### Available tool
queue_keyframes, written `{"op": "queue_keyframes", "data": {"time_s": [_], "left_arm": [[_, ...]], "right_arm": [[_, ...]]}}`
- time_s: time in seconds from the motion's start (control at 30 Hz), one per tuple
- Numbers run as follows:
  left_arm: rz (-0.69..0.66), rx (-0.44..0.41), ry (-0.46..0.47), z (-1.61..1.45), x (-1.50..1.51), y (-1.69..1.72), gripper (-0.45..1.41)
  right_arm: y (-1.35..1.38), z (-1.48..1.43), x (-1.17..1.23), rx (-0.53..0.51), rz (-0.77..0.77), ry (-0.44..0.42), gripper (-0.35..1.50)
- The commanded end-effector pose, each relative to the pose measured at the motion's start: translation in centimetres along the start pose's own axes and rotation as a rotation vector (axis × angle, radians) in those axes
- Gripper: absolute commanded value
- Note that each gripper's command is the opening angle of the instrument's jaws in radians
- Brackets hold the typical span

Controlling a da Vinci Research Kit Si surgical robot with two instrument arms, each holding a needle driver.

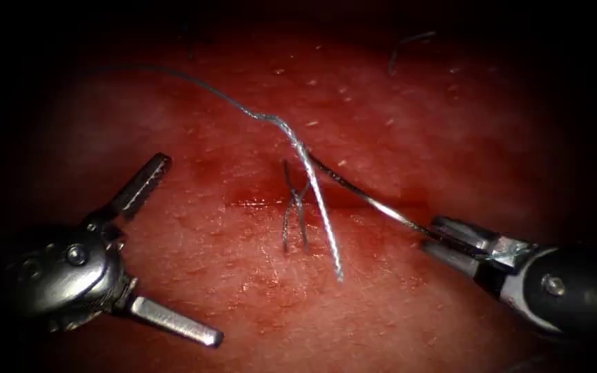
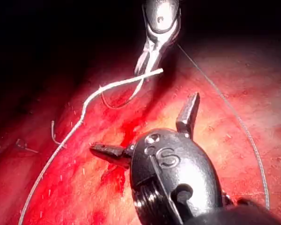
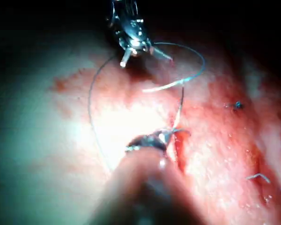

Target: Wound Closure

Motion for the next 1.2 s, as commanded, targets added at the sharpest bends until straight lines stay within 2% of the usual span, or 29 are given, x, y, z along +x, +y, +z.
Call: {"op": "queue_keyframes", "data": {"time_s": [0.03,0.1,0.13,0.17,0.27,0.37,0.43,0.57,0.7,0.83,0.87,1.03,1.2], "left_arm": [[0.005,0.000,-0.002,0.07,0.03,0.02,1.18],[0.003,-0.001,-0.005,0.07,0.07,0.02,1.18],[0.013,-0.002,-0.012,0.09,0.16,0.05,1.18],[0.013,-0.002,-0.012,0.09,0.16,0.05,1.18],[0.030,-0.004,-0.025,0.12,0.30,0.11,1.18],[0.056,0.028,-0.078,0.22,0.57,0.23,1.16],[0.051,0.044,-0.101,0.29,0.71,0.27,1.14],[0.063,0.140,-0.186,0.54,1.01,0.28,1.14],[0.086,0.132,-0.295,0.91,1.12,0.27,1.14],[0.116,0.155,-0.375,1.33,1.08,0.20,1.14],[0.131,0.150,-0.420,1.55,1.00,0.16,1.11],[0.176,0.156,-0.587,1.96,0.72,-0.07,1.04],[0.191,0.145,-0.638,1.94,0.59,-0.24,1.03]], "right_arm": [[0.04,-0.02,0.00,-0.038,-0.142,-0.070,-0.35],[0.06,-0.04,0.00,-0.052,-0.198,-0.104,-0.35],[0.09,-0.10,-0.02,-0.082,-0.321,-0.191,-0.35],[0.09,-0.10,-0.02,-0.082,-0.321,-0.191,-0.35],[0.13,-0.16,-0.05,-0.099,-0.451,-0.261,-0.35],[0.15,-0.18,-0.04,-0.112,-0.551,-0.307,-0.35],[0.14,-0.17,-0.02,-0.112,-0.578,-0.330,-0.35],[0.08,-0.12,0.07,-0.131,-0.617,-0.333,-0.35],[0.04,-0.08,0.15,-0.162,-0.643,-0.330,-0.35],[-0.03,-0.06,0.22,-0.171,-0.668,-0.334,-0.35],[-0.05,-0.07,0.24,-0.180,-0.683,-0.335,-0.35],[-0.11,-0.11,0.29,-0.195,-0.735,-0.350,-0.35],[-0.14,-0.15,0.28,-0.199,-0.742,-0.349,-0.35]]}}
